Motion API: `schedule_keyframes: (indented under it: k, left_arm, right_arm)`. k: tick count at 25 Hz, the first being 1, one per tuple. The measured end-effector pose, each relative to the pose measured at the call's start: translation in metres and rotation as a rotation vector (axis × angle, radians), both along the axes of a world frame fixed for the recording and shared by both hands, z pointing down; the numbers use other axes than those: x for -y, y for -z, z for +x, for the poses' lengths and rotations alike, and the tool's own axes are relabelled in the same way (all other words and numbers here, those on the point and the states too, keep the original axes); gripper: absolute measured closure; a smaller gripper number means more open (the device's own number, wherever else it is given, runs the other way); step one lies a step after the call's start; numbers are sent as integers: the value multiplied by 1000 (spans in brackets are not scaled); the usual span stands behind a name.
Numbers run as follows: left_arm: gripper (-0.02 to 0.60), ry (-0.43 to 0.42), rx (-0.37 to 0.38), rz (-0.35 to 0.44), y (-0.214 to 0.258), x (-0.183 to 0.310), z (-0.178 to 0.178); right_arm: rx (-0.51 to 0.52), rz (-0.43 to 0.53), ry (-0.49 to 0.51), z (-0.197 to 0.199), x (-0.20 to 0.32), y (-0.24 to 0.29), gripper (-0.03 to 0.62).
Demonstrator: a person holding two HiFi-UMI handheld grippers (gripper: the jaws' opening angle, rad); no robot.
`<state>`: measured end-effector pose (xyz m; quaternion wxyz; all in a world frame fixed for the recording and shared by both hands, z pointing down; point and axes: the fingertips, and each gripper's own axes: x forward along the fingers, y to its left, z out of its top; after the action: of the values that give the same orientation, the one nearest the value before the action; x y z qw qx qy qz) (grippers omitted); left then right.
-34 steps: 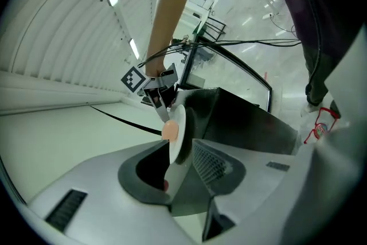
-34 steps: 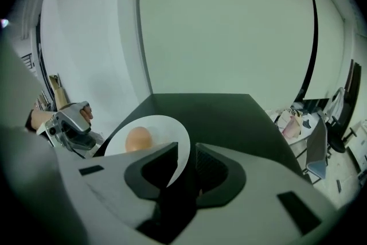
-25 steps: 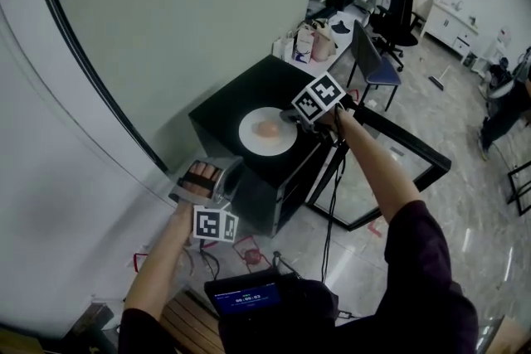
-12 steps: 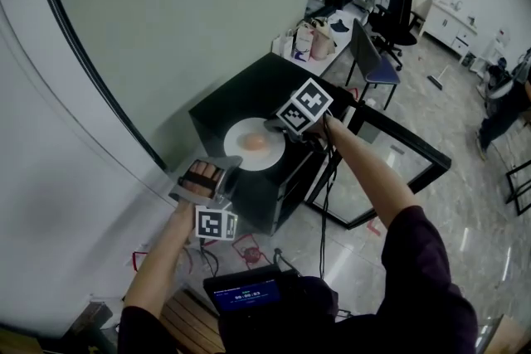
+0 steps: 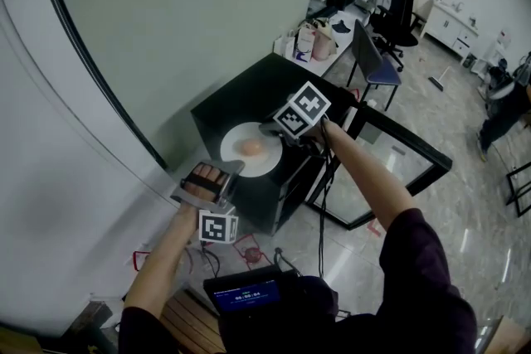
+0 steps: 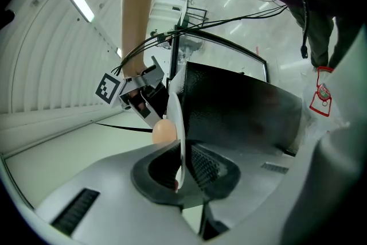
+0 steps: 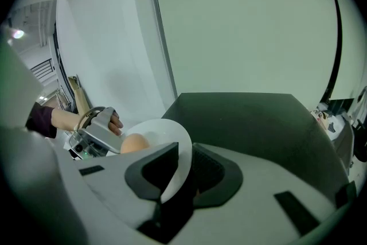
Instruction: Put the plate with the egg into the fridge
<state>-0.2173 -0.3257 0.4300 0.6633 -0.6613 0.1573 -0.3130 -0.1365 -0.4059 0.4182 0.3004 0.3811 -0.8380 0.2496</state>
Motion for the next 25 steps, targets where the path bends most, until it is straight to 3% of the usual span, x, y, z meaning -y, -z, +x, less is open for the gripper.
schedule_keyframes:
  k: [4, 11, 14, 20, 25]
  left_arm:
    - [554, 9, 28, 8, 0, 0, -1]
    - [554, 51, 95, -14, -1, -1, -6]
    - [554, 54, 64, -59, -2, -10, 0]
    - [554, 89, 12, -68, 13, -31, 28]
    - [555, 176, 0, -27, 20, -48, 55]
  right_arm:
    - [45, 49, -17, -2, -2, 10, 514]
    - [239, 257, -148, 9, -11, 53, 514]
    - [337, 362, -220, 24, -28, 74, 514]
    - [521, 486, -311, 73, -69, 96, 514]
    - [658, 587, -339, 121, -101, 96, 514]
